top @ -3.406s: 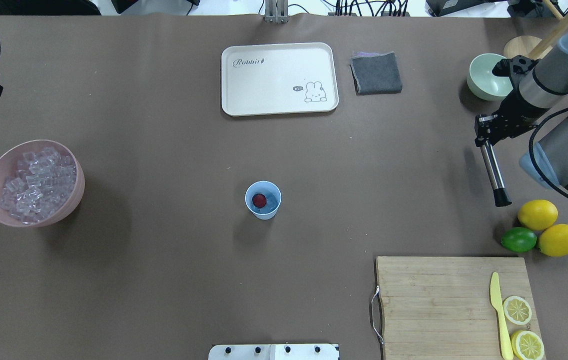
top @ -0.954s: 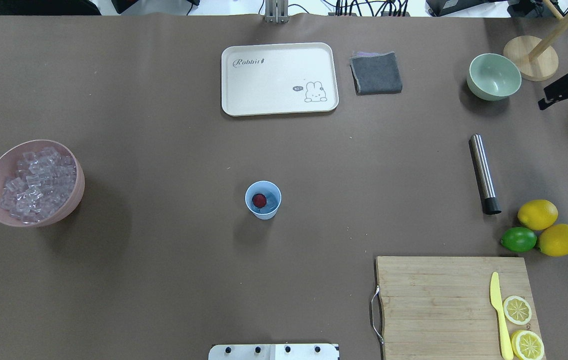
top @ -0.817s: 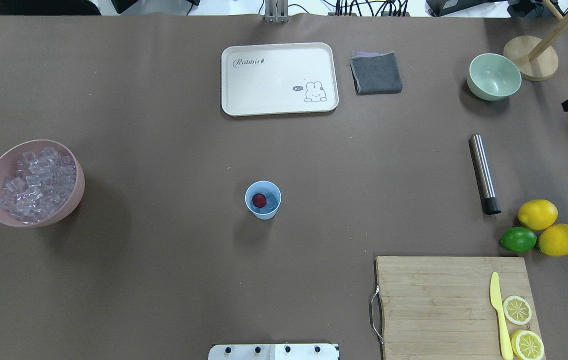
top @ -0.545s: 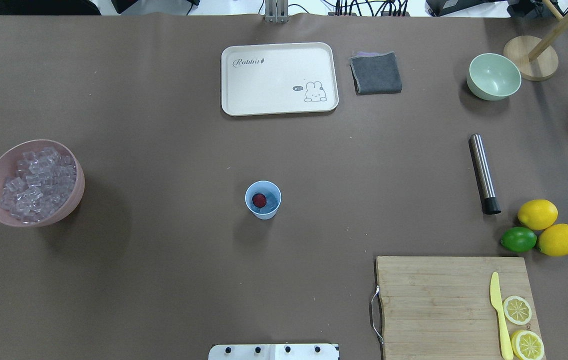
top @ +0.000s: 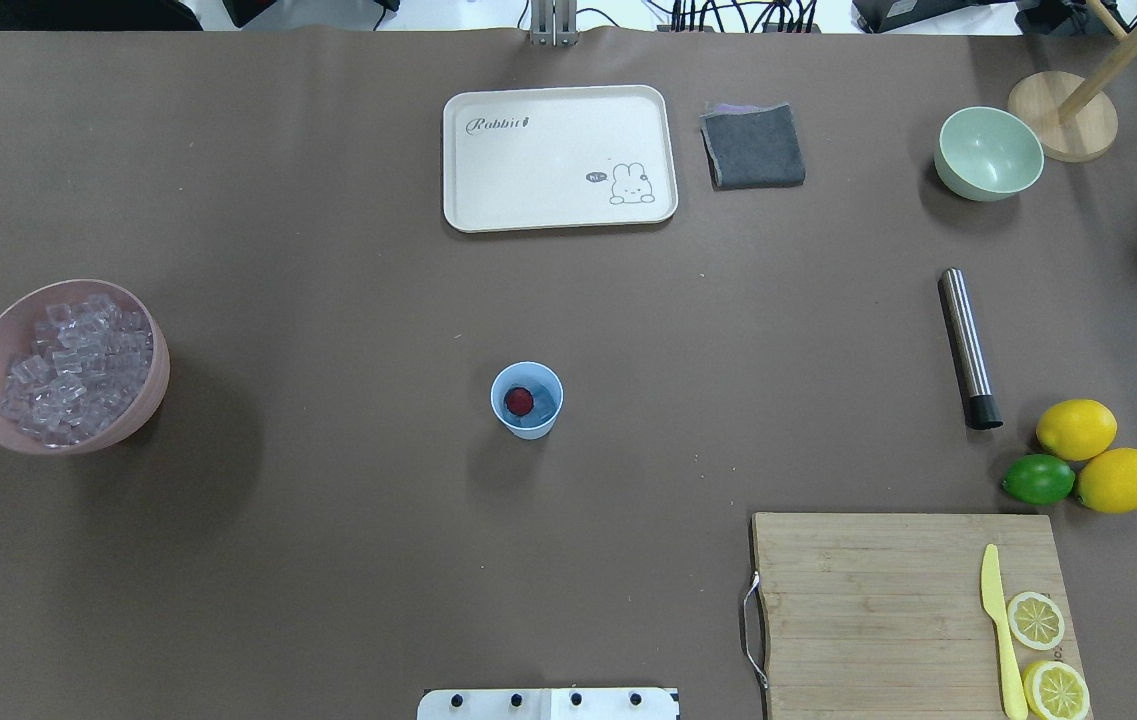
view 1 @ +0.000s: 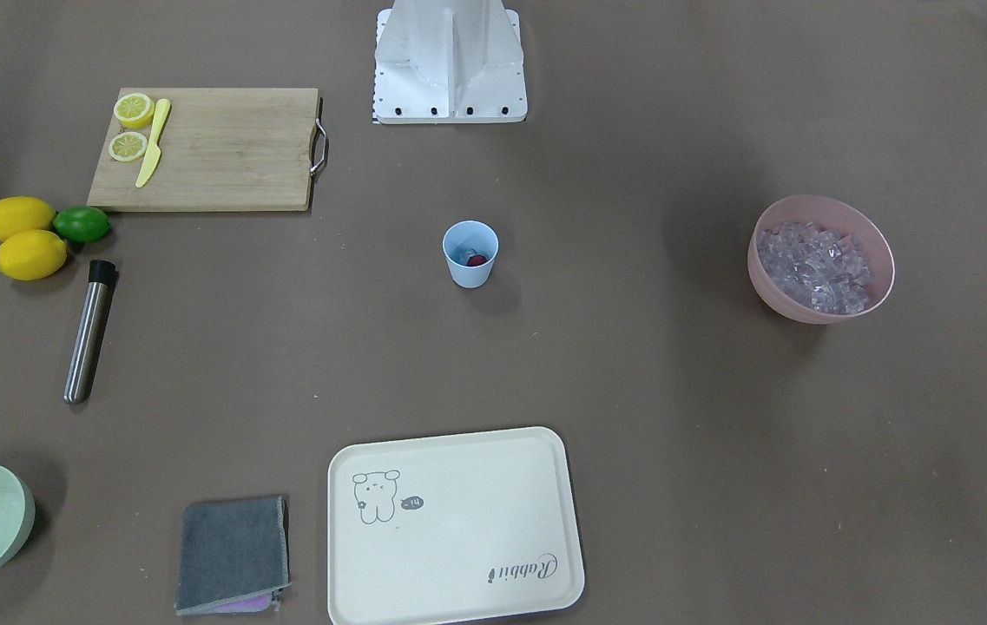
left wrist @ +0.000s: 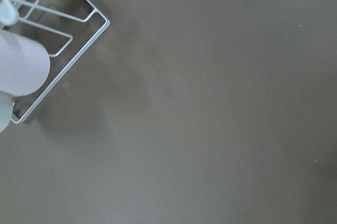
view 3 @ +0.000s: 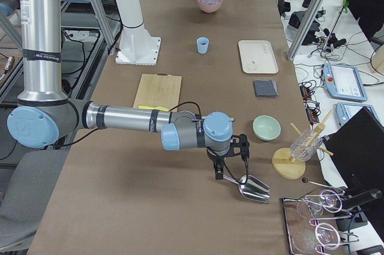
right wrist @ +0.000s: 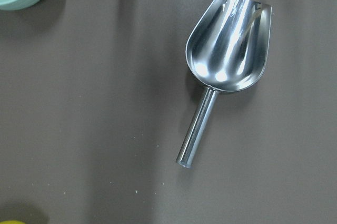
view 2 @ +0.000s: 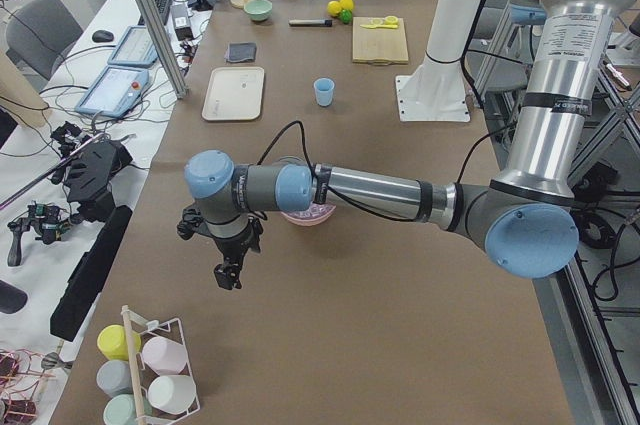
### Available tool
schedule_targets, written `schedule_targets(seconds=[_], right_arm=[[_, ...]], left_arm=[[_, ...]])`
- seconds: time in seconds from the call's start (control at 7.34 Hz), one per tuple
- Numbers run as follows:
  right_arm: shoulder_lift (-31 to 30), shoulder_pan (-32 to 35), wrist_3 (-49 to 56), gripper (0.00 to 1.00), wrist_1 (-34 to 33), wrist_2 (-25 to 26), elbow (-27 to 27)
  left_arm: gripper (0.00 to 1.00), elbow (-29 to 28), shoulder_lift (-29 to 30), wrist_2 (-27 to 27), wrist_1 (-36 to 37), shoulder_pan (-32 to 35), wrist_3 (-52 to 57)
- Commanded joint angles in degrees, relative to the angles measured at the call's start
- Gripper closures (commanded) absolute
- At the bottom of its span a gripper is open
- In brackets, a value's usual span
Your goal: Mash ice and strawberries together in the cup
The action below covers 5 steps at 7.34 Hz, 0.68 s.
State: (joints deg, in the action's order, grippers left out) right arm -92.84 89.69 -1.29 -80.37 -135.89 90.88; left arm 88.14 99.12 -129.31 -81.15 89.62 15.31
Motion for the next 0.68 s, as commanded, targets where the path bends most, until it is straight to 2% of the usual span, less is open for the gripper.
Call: schedule_targets(seconds=[0.0,0.14,0.27,0.54], right_arm=[[4.47,1.01,11.33,0.00,-16.55,4.37,2.72],[8.25,2.50,17.92,0.00,-24.14,8.23,2.90],[8.72,3.38,19.64,0.00,-26.31,8.53,3.08],[7.42,3.39,19.66,0.00,-26.59,7.92,5.01]], left_arm=[[0.03,0.01,-0.25,-0.33,3.59,0.64,-2.22],[0.03,0.10,0.37,-0.42,5.80,2.04,-2.04],[0.03,0.53,0.03,-0.59,6.09,2.40,-1.95],[0.03,1.15,-0.68,-2.27,5.39,2.49,-2.21]])
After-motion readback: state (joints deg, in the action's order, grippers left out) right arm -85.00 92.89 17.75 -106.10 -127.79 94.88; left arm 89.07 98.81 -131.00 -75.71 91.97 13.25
